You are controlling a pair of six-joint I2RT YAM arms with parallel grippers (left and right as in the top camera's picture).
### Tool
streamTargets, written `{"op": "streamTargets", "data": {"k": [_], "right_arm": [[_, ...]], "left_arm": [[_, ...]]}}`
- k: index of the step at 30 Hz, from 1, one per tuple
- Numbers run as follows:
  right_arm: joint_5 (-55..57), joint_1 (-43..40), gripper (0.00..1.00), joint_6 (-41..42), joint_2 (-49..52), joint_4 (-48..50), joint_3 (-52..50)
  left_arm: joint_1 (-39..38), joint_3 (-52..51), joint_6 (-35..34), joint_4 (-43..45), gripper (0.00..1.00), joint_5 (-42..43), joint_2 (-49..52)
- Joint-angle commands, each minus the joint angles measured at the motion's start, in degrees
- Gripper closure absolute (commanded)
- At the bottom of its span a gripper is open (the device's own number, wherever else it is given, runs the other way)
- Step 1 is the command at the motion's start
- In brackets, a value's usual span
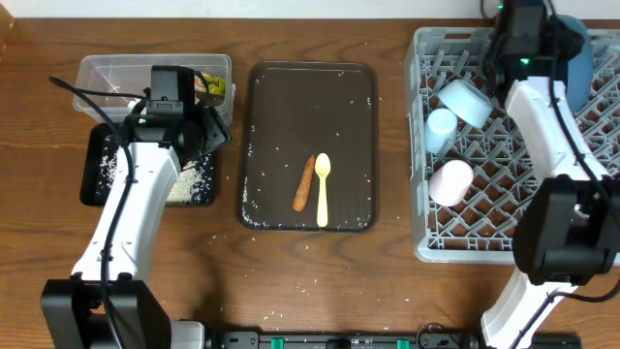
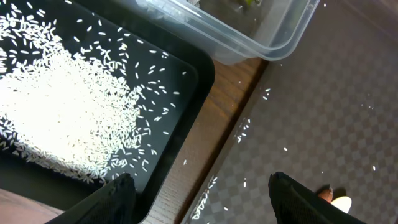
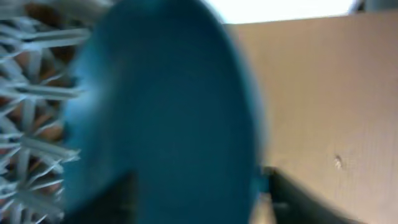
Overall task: Sort waste into correct bins and load items into the dishwasher rack
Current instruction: 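Stand teal plate upright at rack's right edge with right gripper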
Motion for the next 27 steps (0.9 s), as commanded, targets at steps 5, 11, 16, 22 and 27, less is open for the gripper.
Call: {"op": "streamTargets", "data": {"k": [5,11,16,22,27], "right_arm": [[-0.72,1.4,0.01,9.49,0.15,-0.35,-0.74],[-4.02,4.61,0.01,13.14,-4.09,-0.42,-0.7],[-6.4,6.51,0.01,15.61,-8.41,-0.83,-0.7],[-20.79,8.11,0.01,26.01,-13.66,-6.29,-0.7],[-48.57,11.72,0.01,32.76,-16.79,-17.7,-0.7]], "left_arm": [[0.24,-0.09,-0.26,0.09,0.29,-0.7,0.66],[0.24,-0.09,-0.26,0.07,0.28,-0.68,0.66],[0.24,-0.09,-0.26,0.04,0.29,-0.66,0.66],[0.24,-0.09,-0.2,0.0,0.28,0.02,0.63],[0.24,0.02,5.75,-0.76,0.28,6.56,-0.5]]}}
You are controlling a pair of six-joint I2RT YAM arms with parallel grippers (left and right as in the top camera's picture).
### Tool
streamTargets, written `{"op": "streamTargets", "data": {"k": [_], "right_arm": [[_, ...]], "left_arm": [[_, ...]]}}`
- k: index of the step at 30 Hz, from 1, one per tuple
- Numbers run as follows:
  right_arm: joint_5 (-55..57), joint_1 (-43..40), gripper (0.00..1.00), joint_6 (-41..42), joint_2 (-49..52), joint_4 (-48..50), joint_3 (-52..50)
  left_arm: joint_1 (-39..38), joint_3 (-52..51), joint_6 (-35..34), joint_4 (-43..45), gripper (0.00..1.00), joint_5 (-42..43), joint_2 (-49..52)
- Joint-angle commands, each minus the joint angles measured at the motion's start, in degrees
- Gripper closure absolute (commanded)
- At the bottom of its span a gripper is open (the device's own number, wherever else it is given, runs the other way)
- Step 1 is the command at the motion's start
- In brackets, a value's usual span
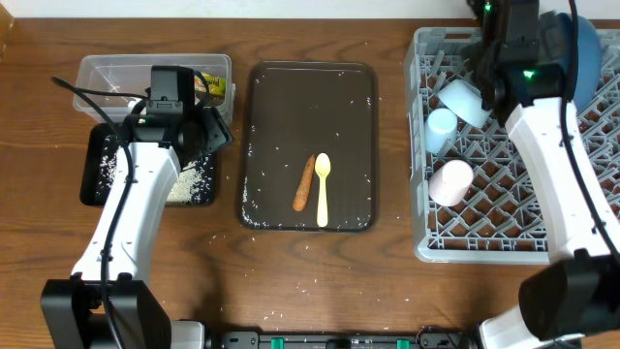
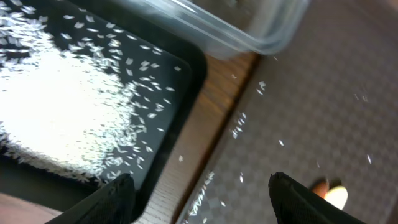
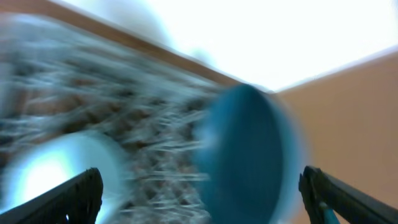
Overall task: Sort waste into correct bins and load items into the dishwasher rack
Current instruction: 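Stand teal plate upright at rack's right edge with right gripper, then reach right gripper to yellow spoon and grasp it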
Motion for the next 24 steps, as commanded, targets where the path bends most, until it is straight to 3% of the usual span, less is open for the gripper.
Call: {"op": "streamTargets", "data": {"k": [1,4,7,15,20,24], "right_arm": [[-27.5,4.13,0.01,7.98,-1.42,-2.97,-0.2],[-42.66,5.86,0.03,13.62,-0.87,-3.67,-0.5],[-51.06,8.61,0.14,21.31,0.74,-3.91,-1.46],[-39.67,20.72,0.27,40.57,7.69,-5.81,-5.81],[-31.78,26.58,0.39,46.03,10.84,-6.1,-6.67],[-24.85,29.86,0.43,49.37,12.68,-7.93,-6.71]], "left_arm": [[0.24,0.02,4.2,-0.83,0.28,4.59,-0.96],[0.24,0.02,4.22,-3.06,0.28,4.66,-2.49],[0.22,0.02,4.94,-5.7,0.28,4.68,-4.13],[0.24,0.02,5.68,-9.53,0.28,4.63,-7.52],[0.24,0.0,5.66,-9.77,0.28,4.63,-7.43],[0.24,0.0,5.68,-9.46,0.28,4.39,-7.43]]}}
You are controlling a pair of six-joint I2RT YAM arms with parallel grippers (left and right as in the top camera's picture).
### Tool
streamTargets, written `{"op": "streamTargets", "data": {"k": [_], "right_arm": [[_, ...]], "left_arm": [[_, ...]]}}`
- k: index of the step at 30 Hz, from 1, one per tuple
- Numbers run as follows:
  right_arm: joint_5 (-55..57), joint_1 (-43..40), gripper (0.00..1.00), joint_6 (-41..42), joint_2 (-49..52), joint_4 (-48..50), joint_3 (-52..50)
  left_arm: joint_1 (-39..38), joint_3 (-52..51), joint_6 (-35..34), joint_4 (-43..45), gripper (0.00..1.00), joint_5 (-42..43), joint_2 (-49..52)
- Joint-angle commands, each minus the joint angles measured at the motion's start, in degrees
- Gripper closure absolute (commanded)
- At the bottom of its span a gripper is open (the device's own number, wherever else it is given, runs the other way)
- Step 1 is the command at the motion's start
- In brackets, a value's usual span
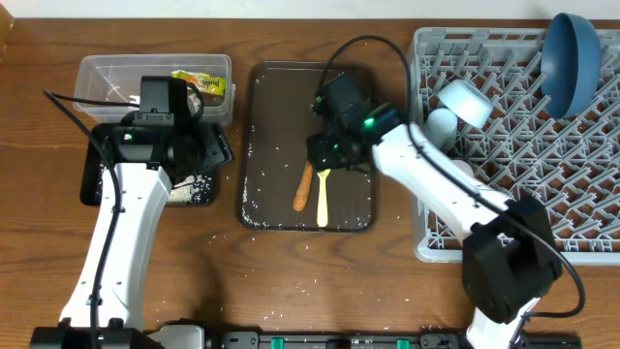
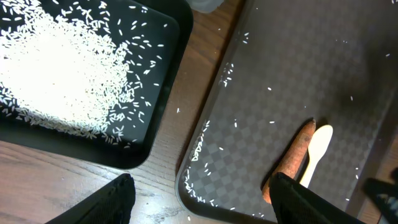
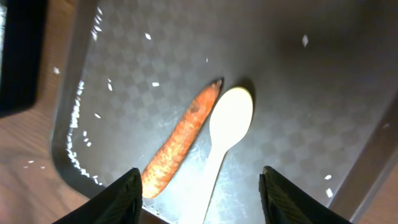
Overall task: Sort waste into correct bins and load items into the dishwasher rack
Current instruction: 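Reach right gripper to yellow spoon and grasp it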
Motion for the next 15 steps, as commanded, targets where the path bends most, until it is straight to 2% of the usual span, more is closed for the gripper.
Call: {"op": "streamTargets", "data": {"k": [1,15], "right_arm": [[8.87,2.36,0.43,5.97,1.25,-1.27,0.07],[10.34,5.35,0.54,9.62,6.97,-2.08,-3.3]], "left_arm": [[0.24,0.0,1.14,0.0,0.28,0.13,-0.33],[0.24,0.0,1.14,0.5,0.28,0.13,-0.28]]}}
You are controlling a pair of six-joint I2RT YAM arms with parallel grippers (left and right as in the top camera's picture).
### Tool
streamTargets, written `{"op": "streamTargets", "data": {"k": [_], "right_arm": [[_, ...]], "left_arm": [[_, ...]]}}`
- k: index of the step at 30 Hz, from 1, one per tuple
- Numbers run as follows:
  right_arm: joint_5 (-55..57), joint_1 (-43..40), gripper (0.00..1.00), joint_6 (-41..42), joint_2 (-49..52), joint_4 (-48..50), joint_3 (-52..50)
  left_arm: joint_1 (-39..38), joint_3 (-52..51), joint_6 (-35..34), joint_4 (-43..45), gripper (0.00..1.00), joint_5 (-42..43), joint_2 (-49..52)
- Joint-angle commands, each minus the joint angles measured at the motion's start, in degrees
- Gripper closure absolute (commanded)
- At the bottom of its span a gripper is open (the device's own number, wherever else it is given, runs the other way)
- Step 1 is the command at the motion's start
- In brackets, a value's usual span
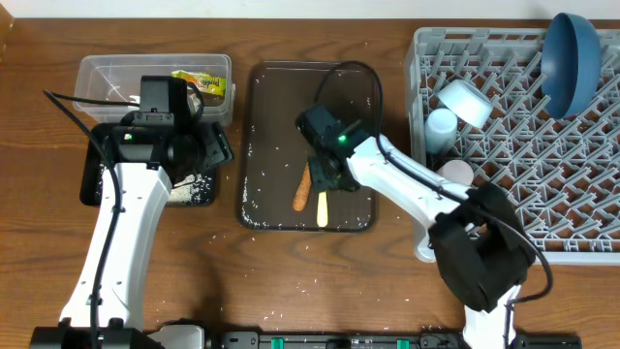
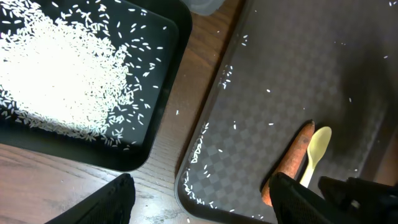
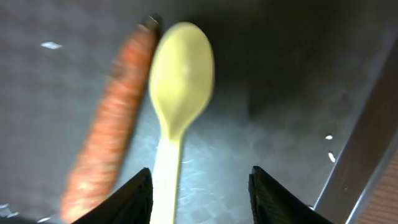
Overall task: Sort waste into correct bins and load items into the dishwasher rack
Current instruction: 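Reach right gripper to yellow spoon and grasp it, then carry yellow spoon into rack with right gripper and release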
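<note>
A pale yellow spoon [image 3: 179, 81] lies beside an orange carrot [image 3: 109, 118] on the dark tray [image 1: 281, 116]. My right gripper [image 3: 199, 199] is open low over the spoon's handle, the handle by its left finger. From the overhead view the right gripper [image 1: 327, 173] covers the spoon's bowl; the carrot [image 1: 302, 189] shows beside it. My left gripper [image 2: 202, 202] is open above the tray's left edge, near the black rice tray [image 1: 107, 194]. The grey dishwasher rack [image 1: 523, 145] holds a blue bowl [image 1: 570, 48] and cups.
A clear plastic bin [image 1: 116, 70] with wrappers sits at the back left. Rice grains are scattered on the dark tray and the wooden table. A white cup [image 1: 465, 99], a light blue cup [image 1: 441, 124] and a pink cup [image 1: 455, 173] lie in the rack's left part.
My right gripper has come down closer over the spoon and carrot, so they fill its view. The left arm has barely shifted.
My right gripper was at the rack's back right with the blue bowl filling its view, then stood apart from the bowl left standing in the rack. It then hung open above the tray, and now is low over the spoon. The left gripper drifted from the bins toward the tray.
</note>
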Motion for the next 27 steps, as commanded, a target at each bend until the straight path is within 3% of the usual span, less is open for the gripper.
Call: {"op": "streamTargets", "data": {"k": [1,6,10,16,21,27], "right_arm": [[1.22,1.77,0.55,1.92,1.44,0.81,-0.5],[0.76,2.12,0.57,1.95,2.51,2.38,-0.5],[0.46,2.12,0.65,2.73,2.99,3.5,-0.5],[-1.99,2.21,0.78,2.99,5.86,4.02,-0.48],[-2.54,1.95,0.99,2.99,5.81,4.0,-0.37],[-3.08,-0.13,0.99,1.03,2.82,2.56,1.07]], "left_arm": [[0.24,0.0,1.14,0.07,0.28,0.15,-0.28],[0.24,0.0,1.14,0.07,0.28,0.15,-0.28],[0.24,0.0,1.14,0.11,0.28,0.15,-0.28],[0.24,0.0,1.14,0.11,0.28,0.15,-0.28],[0.24,0.0,1.14,0.28,0.28,0.17,-0.28],[0.24,0.0,1.14,0.7,0.28,0.15,-0.28]]}}
